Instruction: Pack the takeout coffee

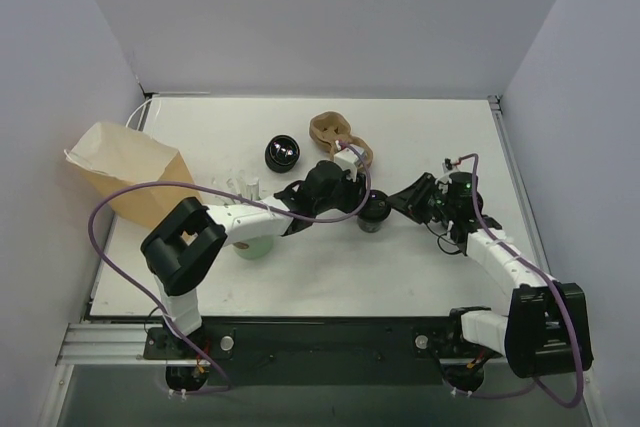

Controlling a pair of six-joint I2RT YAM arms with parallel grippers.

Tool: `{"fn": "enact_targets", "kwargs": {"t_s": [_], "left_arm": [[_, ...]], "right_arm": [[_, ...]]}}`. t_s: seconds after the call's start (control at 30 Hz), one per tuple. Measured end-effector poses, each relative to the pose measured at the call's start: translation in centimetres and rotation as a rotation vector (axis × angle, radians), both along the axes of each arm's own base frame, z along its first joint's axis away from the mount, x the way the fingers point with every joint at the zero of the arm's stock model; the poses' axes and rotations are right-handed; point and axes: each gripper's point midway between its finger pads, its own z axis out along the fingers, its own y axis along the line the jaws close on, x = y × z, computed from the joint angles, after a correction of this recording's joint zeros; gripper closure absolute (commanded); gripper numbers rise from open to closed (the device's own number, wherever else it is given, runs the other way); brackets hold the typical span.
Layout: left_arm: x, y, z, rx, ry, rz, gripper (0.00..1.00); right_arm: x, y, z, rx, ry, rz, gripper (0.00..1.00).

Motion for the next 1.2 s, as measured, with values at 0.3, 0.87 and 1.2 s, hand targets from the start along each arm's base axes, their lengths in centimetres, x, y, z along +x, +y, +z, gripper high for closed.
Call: {"fn": "enact_targets", "kwargs": {"t_s": [0.3,0.87,1.2], "left_arm": [[0.0,-0.1,0.0,0.000,-0.003,-0.005,0.52],[0.1,-0.4,0.0,-0.001,-0.007,-0.014,0.52],[0.2,-0.5,0.0,-0.003,-0.007,-0.015,0.52]], "right_arm": [[0.3,-0.5,0.1,0.011,-0.006,0.015,0.76],[-0.4,-1.9,-1.3,-0.055,0.047,0.012,0.75],[-0.2,-1.7,-1.3,-0.049,0.042,0.018,0.76]]}}
